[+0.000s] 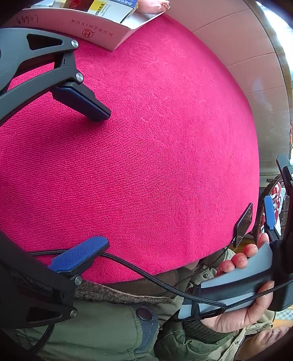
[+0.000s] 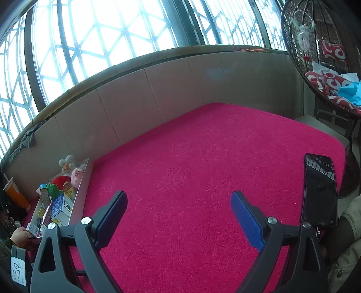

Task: Organize objects

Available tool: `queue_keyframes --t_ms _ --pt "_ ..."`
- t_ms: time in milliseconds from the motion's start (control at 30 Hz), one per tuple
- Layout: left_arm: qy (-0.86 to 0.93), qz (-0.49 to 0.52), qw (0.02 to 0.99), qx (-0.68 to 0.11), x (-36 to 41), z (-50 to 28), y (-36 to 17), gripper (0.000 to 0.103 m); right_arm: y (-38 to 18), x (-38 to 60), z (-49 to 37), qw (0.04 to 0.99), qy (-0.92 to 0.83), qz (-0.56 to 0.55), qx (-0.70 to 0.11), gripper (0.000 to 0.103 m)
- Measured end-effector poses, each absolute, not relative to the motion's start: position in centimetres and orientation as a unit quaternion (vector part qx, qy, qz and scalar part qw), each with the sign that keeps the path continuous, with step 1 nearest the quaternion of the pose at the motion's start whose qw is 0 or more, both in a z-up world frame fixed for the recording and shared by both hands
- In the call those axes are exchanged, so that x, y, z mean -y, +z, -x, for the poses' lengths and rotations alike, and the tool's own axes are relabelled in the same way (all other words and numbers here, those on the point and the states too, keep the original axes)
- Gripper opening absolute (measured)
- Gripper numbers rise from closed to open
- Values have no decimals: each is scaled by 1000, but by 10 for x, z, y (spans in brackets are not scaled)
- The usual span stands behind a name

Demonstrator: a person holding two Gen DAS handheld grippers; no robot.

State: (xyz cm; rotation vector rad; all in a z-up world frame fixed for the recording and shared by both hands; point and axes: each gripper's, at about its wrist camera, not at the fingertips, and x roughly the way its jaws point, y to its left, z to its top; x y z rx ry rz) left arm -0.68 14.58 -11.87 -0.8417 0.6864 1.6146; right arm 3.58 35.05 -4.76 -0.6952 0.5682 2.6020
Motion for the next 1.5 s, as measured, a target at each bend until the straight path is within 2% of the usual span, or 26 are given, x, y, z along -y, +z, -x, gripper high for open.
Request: queue_keyframes --t_ms 900,1500 --pt "684 360 564 -291 -142 16 -118 103 -55 -375 -53 217 911 250 -247 93" --pt "684 358 565 -291 -130 19 -119 103 -48 -361 -52 196 916 252 -244 93"
